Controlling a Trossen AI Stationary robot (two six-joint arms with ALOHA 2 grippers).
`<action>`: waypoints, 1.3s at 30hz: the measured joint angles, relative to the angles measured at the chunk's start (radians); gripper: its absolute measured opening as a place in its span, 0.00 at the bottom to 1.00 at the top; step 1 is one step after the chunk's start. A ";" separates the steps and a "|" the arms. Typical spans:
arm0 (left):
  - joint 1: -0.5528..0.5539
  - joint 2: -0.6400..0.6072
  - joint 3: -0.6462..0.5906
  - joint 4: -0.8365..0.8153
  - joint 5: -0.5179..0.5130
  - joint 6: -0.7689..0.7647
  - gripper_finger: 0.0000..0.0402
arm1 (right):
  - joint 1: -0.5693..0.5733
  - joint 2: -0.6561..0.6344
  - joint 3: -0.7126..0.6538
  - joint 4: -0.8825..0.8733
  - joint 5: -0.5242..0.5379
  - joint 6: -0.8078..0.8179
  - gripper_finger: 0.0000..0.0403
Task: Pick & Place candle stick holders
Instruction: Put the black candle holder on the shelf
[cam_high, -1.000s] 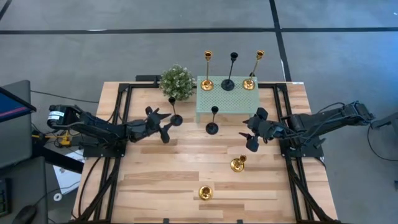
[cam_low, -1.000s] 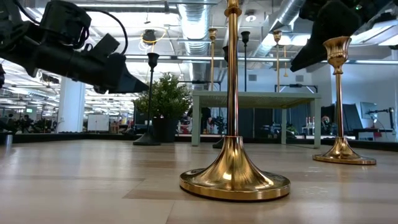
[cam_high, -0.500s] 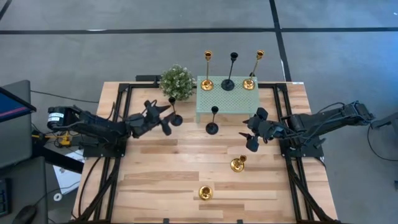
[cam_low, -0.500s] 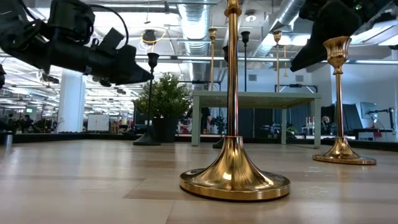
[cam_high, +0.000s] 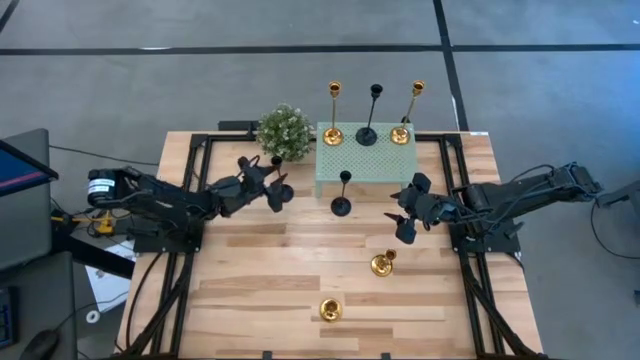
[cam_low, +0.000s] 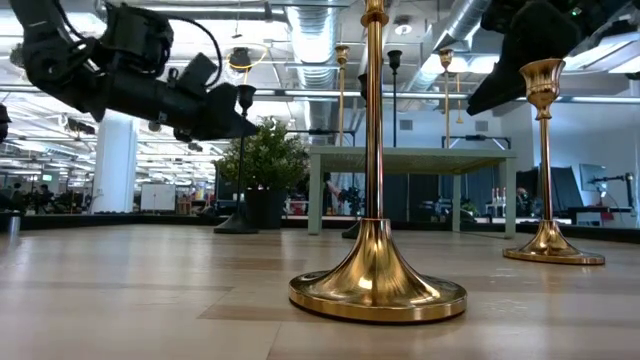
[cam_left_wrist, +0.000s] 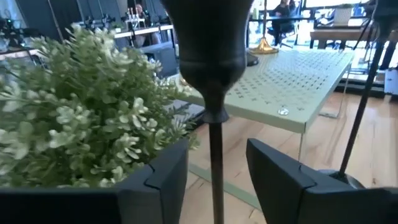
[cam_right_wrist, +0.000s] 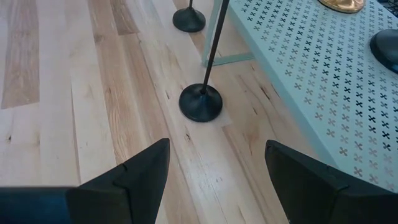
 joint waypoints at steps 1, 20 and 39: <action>0.001 0.015 0.007 0.002 0.000 0.000 0.39 | 0.000 0.000 0.000 0.000 0.000 0.000 0.63; -0.050 0.062 0.039 0.004 -0.013 0.005 0.03 | 0.001 0.000 0.000 -0.001 0.000 0.000 0.63; -0.203 -0.280 0.223 -0.354 -0.040 0.165 0.02 | 0.002 0.000 0.000 -0.047 -0.031 0.000 0.63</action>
